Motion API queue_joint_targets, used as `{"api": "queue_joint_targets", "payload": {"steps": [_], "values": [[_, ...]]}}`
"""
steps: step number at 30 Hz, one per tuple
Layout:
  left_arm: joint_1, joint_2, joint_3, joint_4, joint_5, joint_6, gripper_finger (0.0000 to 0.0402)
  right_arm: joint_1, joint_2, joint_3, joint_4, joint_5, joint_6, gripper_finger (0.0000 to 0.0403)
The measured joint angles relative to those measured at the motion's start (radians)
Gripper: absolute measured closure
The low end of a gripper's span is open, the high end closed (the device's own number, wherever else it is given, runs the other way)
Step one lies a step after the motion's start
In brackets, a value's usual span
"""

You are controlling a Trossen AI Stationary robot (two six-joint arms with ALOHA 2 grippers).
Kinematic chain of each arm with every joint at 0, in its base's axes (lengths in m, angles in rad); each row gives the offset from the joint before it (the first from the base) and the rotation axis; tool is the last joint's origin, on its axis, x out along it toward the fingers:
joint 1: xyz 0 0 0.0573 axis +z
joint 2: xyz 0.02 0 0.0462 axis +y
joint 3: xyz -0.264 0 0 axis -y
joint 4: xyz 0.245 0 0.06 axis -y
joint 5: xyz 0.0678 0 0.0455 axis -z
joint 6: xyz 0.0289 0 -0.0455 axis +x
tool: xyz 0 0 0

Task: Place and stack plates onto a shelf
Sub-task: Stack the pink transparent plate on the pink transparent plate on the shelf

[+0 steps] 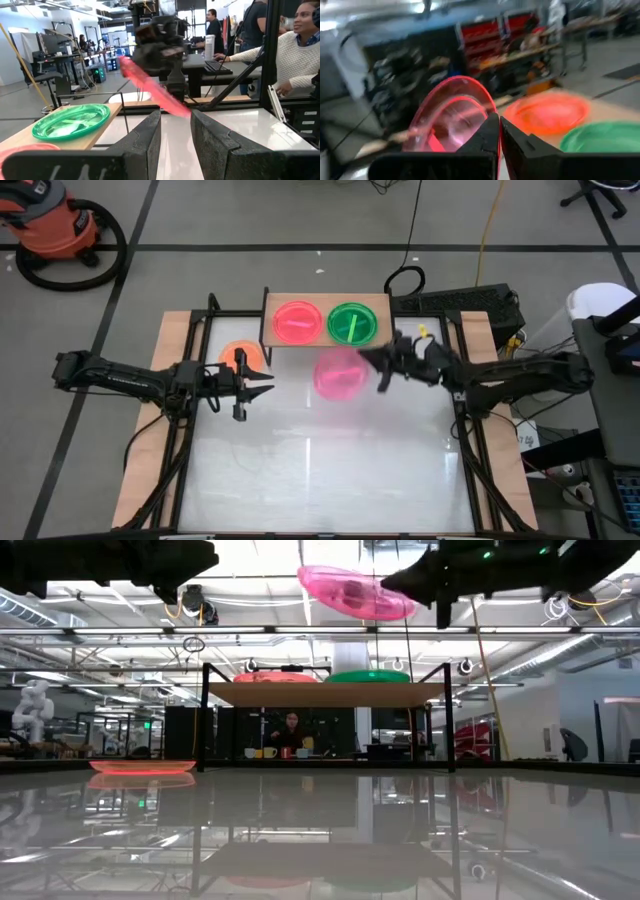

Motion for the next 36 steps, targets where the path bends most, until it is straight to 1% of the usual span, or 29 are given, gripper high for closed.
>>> {"api": "queue_joint_targets", "payload": {"steps": [2, 5, 7, 9, 12, 17, 21, 25, 28, 31, 33, 36], "values": [[0.000, 0.000, 0.000, 0.000, 0.000, 0.001, 0.0288, -0.071, 0.020, 0.000, 0.055, -0.004, -0.001, 0.0403], [0.000, 0.000, 0.000, 0.000, 0.000, 0.002, 0.0288, -0.173, 0.081, 0.008, 0.191, -0.009, 0.034, 0.0403], [0.000, 0.000, 0.000, 0.004, 0.000, 0.004, 0.0289, -0.235, 0.141, 0.046, 0.250, -0.056, 0.070, 0.0403], [0.000, 0.000, 0.000, 0.012, 0.000, 0.012, 0.0288, -0.283, 0.209, 0.121, 0.268, -0.104, 0.104, 0.0403], [0.000, 0.000, 0.000, 0.020, 0.000, 0.021, 0.0288, -0.328, 0.325, 0.260, 0.225, -0.134, 0.134, 0.0403], [0.000, 0.000, 0.000, 0.019, 0.000, 0.027, 0.0288, -0.354, 0.520, 0.502, 0.053, -0.136, 0.124, 0.0403], [0.000, 0.000, 0.000, 0.014, 0.000, 0.032, 0.0288, -0.364, 0.639, 0.635, -0.061, -0.137, 0.108, 0.0403], [0.000, 0.000, 0.000, 0.013, 0.000, 0.036, 0.0288, -0.375, 0.717, 0.674, -0.075, -0.154, 0.115, 0.0403], [0.000, 0.000, 0.000, 0.013, 0.000, 0.043, 0.0288, -0.388, 0.746, 0.676, -0.067, -0.158, 0.138, 0.0403], [0.000, 0.000, 0.000, 0.013, 0.000, 0.043, 0.0289, -0.397, 0.754, 0.676, -0.082, -0.157, 0.124, 0.0400], [0.000, 0.000, 0.000, 0.012, 0.000, 0.042, 0.0289, -0.397, 0.751, 0.676, -0.069, -0.155, 0.078, 0.0390], [0.000, 0.000, 0.000, 0.001, 0.000, 0.045, 0.0288, -0.389, 0.729, 0.676, -0.067, -0.184, 0.051, 0.0359]]}}
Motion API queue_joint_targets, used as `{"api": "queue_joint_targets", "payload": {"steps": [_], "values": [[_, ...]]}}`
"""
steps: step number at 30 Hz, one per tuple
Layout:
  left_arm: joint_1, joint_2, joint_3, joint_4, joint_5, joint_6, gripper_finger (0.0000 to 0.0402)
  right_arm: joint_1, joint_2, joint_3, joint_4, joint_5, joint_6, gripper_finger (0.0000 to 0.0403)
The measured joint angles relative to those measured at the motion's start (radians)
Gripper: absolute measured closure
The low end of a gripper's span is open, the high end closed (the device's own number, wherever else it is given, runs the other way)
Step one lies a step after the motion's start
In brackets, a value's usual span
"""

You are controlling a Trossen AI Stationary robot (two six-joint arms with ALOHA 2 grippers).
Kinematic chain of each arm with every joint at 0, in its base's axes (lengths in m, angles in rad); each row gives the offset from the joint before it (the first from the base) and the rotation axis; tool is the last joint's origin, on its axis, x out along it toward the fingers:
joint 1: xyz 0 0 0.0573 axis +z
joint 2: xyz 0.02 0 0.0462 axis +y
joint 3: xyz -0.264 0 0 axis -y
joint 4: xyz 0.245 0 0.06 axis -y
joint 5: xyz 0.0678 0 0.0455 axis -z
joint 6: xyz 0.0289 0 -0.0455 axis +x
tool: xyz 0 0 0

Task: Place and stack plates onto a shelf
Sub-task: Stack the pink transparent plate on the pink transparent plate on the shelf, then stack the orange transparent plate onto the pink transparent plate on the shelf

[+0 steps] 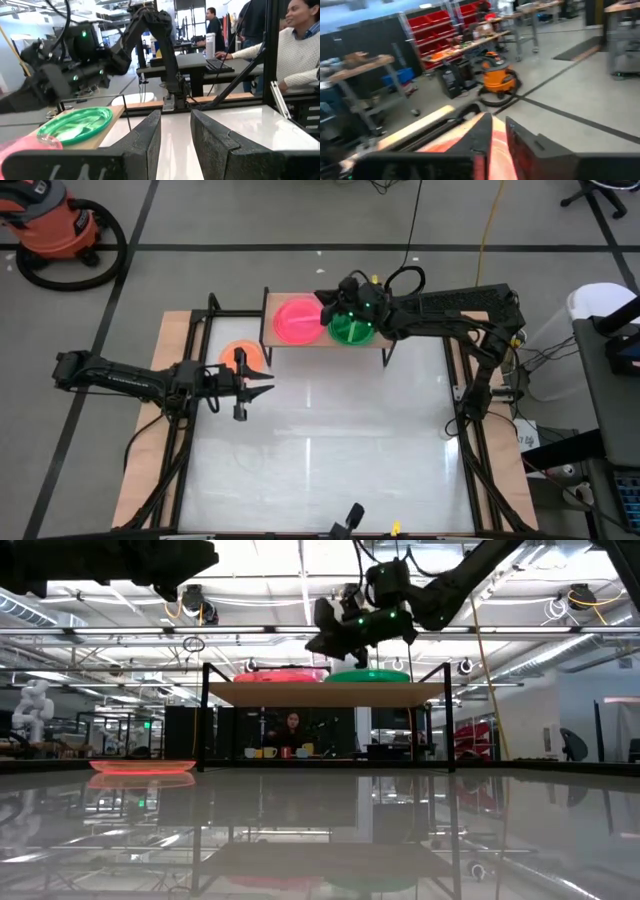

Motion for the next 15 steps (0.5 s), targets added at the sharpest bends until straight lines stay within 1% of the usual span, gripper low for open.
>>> {"api": "queue_joint_targets", "payload": {"steps": [2, 5, 7, 10, 11, 12, 13, 15], "values": [[0.001, 0.000, 0.000, -0.013, -0.007, 0.003, 0.0288, 0.004, -0.023, 0.000, -0.014, -0.033, 0.002, 0.0334], [0.001, 0.000, 0.000, -0.051, -0.057, 0.004, 0.0288, 0.011, -0.079, 0.000, -0.033, -0.115, -0.012, 0.0301], [0.000, 0.000, 0.000, -0.113, -0.147, 0.003, 0.0288, 0.017, -0.131, 0.000, -0.052, -0.197, -0.029, 0.0285], [0.000, 0.000, 0.000, -0.277, -0.388, -0.001, 0.0288, 0.039, -0.226, 0.000, -0.122, -0.291, -0.056, 0.0272], [0.000, 0.000, 0.000, -0.334, -0.457, -0.010, 0.0289, 0.051, -0.259, -0.001, -0.153, -0.313, -0.074, 0.0270], [0.000, 0.000, 0.000, -0.385, -0.505, -0.025, 0.0288, 0.066, -0.293, -0.008, -0.181, -0.319, -0.096, 0.0269], [0.001, 0.000, 0.000, -0.426, -0.523, -0.041, 0.0288, 0.081, -0.329, -0.019, -0.210, -0.317, -0.120, 0.0269], [0.001, 0.000, 0.000, -0.490, -0.522, -0.074, 0.0288, 0.114, -0.396, -0.048, -0.241, -0.310, -0.169, 0.0269]]}}
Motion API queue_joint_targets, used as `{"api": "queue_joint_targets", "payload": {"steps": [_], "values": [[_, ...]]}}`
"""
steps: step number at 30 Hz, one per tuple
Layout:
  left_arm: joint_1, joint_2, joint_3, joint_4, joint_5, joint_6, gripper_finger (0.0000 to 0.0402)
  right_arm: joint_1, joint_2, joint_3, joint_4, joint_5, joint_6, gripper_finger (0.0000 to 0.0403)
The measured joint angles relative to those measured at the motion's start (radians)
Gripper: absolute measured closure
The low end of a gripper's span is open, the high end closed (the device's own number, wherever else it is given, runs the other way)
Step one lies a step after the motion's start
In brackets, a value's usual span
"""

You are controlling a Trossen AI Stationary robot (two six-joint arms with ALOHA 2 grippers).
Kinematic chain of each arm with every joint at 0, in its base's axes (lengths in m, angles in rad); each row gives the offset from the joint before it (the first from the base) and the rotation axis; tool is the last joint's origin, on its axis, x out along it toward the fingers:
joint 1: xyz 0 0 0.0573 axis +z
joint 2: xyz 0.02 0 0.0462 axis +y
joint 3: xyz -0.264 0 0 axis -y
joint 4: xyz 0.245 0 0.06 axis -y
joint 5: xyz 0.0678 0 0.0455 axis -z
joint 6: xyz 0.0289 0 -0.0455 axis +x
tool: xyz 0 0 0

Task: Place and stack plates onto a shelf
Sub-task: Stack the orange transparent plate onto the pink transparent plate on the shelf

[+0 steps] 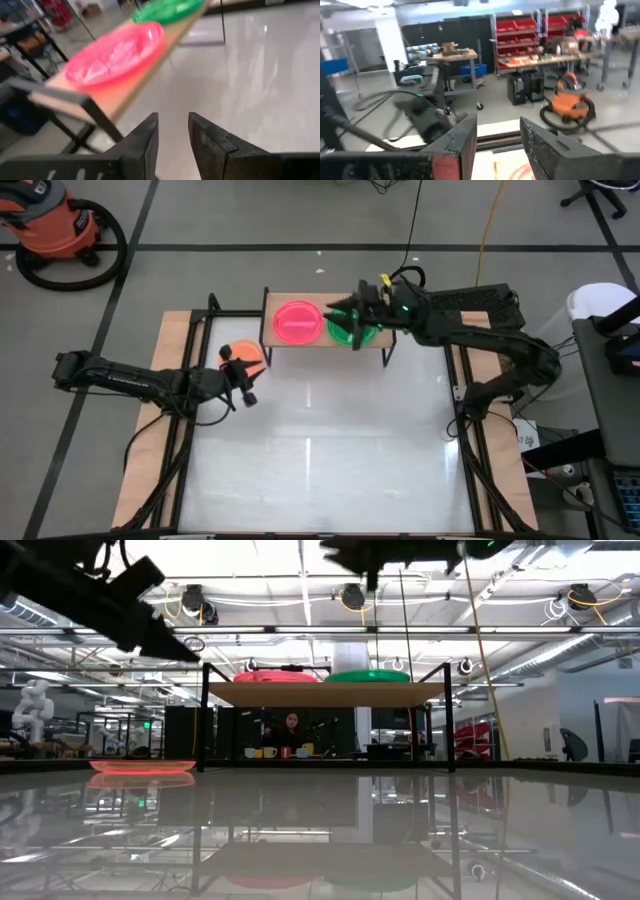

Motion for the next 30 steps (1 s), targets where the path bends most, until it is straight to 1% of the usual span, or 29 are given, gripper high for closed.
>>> {"api": "queue_joint_targets", "payload": {"steps": [2, 6, 10, 13, 16, 21, 26, 30], "values": [[0.000, 0.000, 0.005, -0.080, 0.000, -0.036, 0.0288, 0.033, -0.066, -0.037, -0.013, 0.031, -0.038, 0.0269], [0.019, 0.043, 0.040, -0.274, 0.000, -0.149, 0.0289, 0.090, -0.191, -0.125, -0.004, 0.110, -0.088, 0.0269], [0.050, 0.143, 0.076, -0.359, 0.015, -0.236, 0.0289, 0.130, -0.298, -0.215, 0.002, 0.191, -0.119, 0.0269], [0.082, 0.232, 0.093, -0.356, 0.050, -0.245, 0.0289, 0.152, -0.362, -0.279, -0.004, 0.275, -0.144, 0.0269], [0.122, 0.316, 0.103, -0.360, 0.076, -0.246, 0.0289, 0.168, -0.410, -0.338, -0.007, 0.314, -0.165, 0.0269], [0.200, 0.426, 0.107, -0.362, 0.162, -0.262, 0.0289, 0.174, -0.462, -0.414, 0.000, 0.314, -0.168, 0.0269], [0.273, 0.506, 0.107, -0.361, 0.202, -0.276, 0.0289, 0.173, -0.484, -0.456, -0.003, 0.315, -0.167, 0.0269], [0.310, 0.550, 0.111, -0.352, 0.235, -0.281, 0.0288, 0.174, -0.484, -0.468, -0.008, 0.314, -0.163, 0.0269]]}}
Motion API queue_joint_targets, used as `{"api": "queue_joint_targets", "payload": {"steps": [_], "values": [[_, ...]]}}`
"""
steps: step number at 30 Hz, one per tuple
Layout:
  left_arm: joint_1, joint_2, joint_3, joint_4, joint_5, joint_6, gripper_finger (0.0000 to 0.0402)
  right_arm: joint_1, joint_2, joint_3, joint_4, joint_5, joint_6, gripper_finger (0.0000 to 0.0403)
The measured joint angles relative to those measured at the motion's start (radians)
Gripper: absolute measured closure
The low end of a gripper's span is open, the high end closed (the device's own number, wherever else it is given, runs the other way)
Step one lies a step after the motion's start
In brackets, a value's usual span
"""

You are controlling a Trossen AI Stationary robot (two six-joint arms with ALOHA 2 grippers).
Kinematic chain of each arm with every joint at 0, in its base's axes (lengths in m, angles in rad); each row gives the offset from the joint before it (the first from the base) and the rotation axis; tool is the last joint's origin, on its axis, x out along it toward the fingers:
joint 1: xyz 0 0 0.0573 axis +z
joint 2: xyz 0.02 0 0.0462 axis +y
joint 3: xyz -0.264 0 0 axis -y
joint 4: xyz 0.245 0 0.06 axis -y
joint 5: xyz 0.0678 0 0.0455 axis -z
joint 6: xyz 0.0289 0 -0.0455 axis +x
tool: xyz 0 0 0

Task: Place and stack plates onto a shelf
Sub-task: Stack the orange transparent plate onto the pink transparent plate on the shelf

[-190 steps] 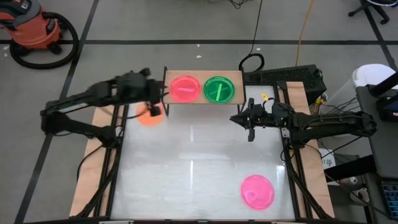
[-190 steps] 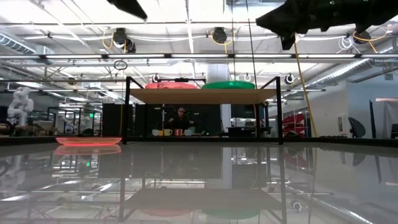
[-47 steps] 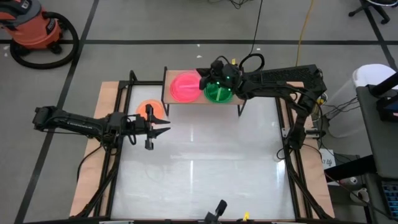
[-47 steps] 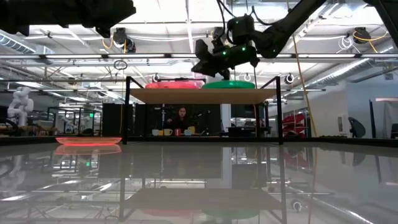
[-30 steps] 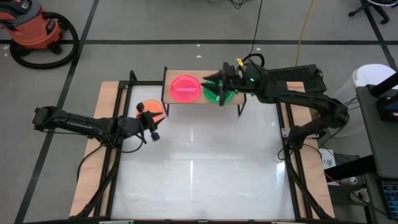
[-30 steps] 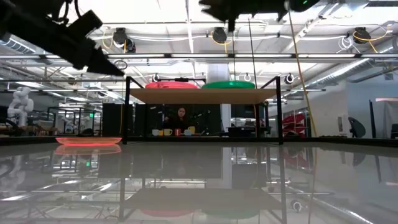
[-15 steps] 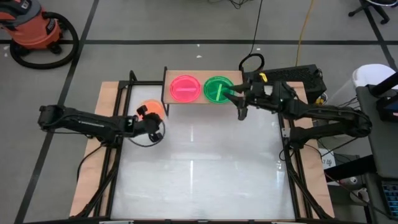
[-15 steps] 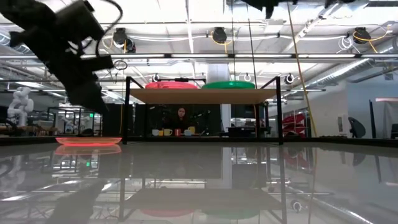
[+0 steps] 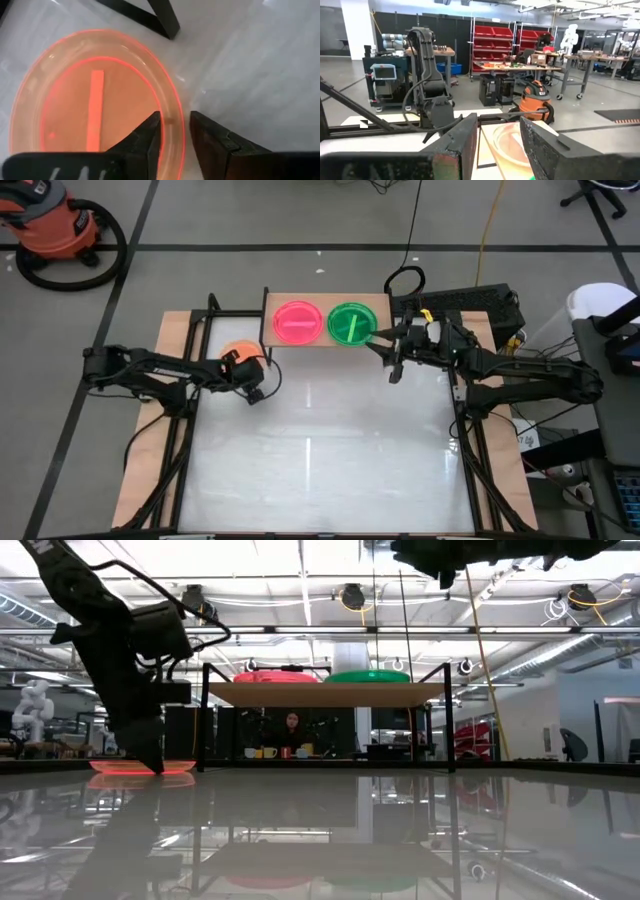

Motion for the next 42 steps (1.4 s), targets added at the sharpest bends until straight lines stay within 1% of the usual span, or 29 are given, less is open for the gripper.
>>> {"api": "queue_joint_targets", "payload": {"steps": [3, 7, 9, 12, 15, 17, 19, 21, 23, 26, 30, 33, 35, 37, 40, 42], "values": [[0.024, 0.015, 0.001, 0.007, 0.007, -0.001, 0.0288, 0.000, -0.001, -0.005, 0.002, 0.000, 0.003, 0.0269], [0.043, 0.018, 0.000, 0.012, -0.017, -0.025, 0.0289, 0.000, 0.000, -0.011, -0.006, 0.000, 0.003, 0.0269], [0.044, 0.018, 0.000, 0.011, -0.025, -0.025, 0.0298, 0.000, 0.000, -0.011, -0.010, 0.000, 0.003, 0.0269], [0.044, 0.019, -0.001, 0.005, -0.026, -0.022, 0.0330, 0.000, 0.000, -0.011, -0.014, 0.000, 0.003, 0.0269], [0.044, 0.019, -0.002, -0.001, -0.026, -0.021, 0.0378, 0.000, 0.000, -0.011, -0.013, 0.000, 0.003, 0.0269], [0.045, 0.012, -0.001, -0.015, -0.028, -0.026, 0.0393, 0.000, 0.000, -0.011, -0.014, 0.000, 0.003, 0.0269], [0.036, 0.004, 0.025, -0.096, -0.027, -0.053, 0.0396, 0.000, 0.000, -0.011, -0.014, 0.000, 0.003, 0.0269], [0.017, -0.008, 0.073, -0.223, -0.033, -0.114, 0.0397, 0.000, 0.000, -0.011, -0.013, 0.000, 0.003, 0.0269], [-0.009, -0.027, 0.131, -0.333, -0.070, -0.182, 0.0398, 0.000, 0.000, -0.011, -0.013, -0.001, 0.003, 0.0269], [-0.050, -0.066, 0.217, -0.459, -0.167, -0.239, 0.0398, 0.000, 0.000, -0.011, -0.013, -0.001, 0.004, 0.0269], [-0.081, -0.132, 0.342, -0.557, -0.302, -0.248, 0.0399, 0.000, 0.000, -0.011, -0.013, -0.004, 0.014, 0.0269], [-0.095, -0.163, 0.432, -0.562, -0.396, -0.147, 0.0400, 0.000, 0.000, -0.011, -0.014, -0.004, 0.020, 0.0269], [-0.100, -0.167, 0.492, -0.554, -0.421, -0.037, 0.0400, 0.000, 0.000, -0.011, -0.013, -0.004, 0.020, 0.0269], [-0.099, -0.158, 0.544, -0.532, -0.423, 0.079, 0.0400, 0.000, 0.000, -0.011, -0.014, -0.004, 0.020, 0.0269], [-0.099, -0.136, 0.589, -0.399, -0.412, 0.309, 0.0400, 0.000, 0.000, -0.011, -0.013, -0.004, 0.019, 0.0269], [-0.099, -0.114, 0.600, -0.294, -0.339, 0.461, 0.0400, 0.000, 0.000, -0.011, -0.013, -0.004, 0.020, 0.0269]]}}
